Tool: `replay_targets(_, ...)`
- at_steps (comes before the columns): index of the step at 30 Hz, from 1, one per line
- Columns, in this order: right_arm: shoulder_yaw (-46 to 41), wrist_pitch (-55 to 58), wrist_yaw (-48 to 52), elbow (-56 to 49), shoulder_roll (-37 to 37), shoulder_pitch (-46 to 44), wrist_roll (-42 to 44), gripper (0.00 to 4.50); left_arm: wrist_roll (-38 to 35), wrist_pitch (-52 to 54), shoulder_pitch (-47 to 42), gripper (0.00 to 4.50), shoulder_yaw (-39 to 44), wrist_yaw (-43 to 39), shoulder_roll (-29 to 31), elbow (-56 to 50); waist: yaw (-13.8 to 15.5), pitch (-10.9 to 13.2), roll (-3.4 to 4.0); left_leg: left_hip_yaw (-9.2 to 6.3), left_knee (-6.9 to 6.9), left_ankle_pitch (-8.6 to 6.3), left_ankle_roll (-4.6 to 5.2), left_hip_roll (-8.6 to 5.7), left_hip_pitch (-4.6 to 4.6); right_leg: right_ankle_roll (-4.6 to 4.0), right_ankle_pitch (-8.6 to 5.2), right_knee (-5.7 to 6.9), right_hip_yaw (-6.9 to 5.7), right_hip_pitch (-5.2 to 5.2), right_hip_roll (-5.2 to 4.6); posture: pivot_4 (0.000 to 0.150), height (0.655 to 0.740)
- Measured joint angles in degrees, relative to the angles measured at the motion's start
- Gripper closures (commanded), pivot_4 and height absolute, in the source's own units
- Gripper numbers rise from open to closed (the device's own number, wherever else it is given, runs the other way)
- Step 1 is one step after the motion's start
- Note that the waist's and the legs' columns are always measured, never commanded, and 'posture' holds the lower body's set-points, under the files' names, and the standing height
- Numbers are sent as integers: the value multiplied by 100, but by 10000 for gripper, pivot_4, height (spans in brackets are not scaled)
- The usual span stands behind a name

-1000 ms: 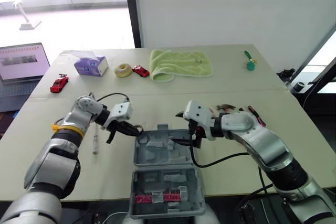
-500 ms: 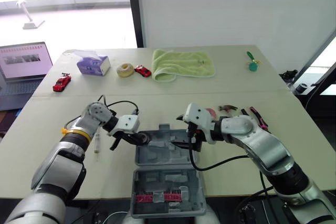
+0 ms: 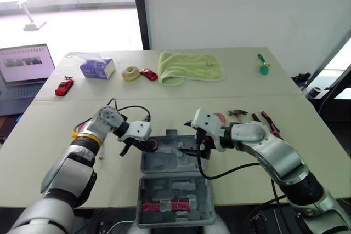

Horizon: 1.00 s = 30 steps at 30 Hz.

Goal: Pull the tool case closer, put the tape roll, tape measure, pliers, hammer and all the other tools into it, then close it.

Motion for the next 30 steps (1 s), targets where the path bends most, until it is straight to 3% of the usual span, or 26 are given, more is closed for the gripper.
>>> replay_targets(11, -9, 88, -79, -110, 2, 47, 62, 0, 212, -18, -175, 44507, 13, 129, -57, 227, 2, 0, 0, 0, 2, 0, 0, 0, 0, 0, 0, 3, 0, 0, 0, 1500, 7400)
replay_targets(14, -9, 88, -91, -110, 2, 49, 73, 0, 211, -16, -175, 34780, 19, 126, -57, 226, 2, 0, 0, 0, 2, 0, 0, 0, 0, 0, 0, 3, 0, 0, 0, 1500, 7400)
replay_targets(19, -9, 85, -94, -110, 1, 48, 112, 0, 201, 39, -174, 13209, 43, 19, -57, 146, 1, 0, 0, 0, 2, 0, 0, 0, 0, 0, 0, 3, 0, 0, 0, 1500, 7400)
replay_targets(30, -9, 31, -88, -101, 0, 46, 115, 0, -16, 323, -175, 13209, 247, -131, 150, -370, -3, 0, 0, 0, 3, 0, 0, 0, 0, 0, 0, 4, 0, 0, 0, 1500, 7400)
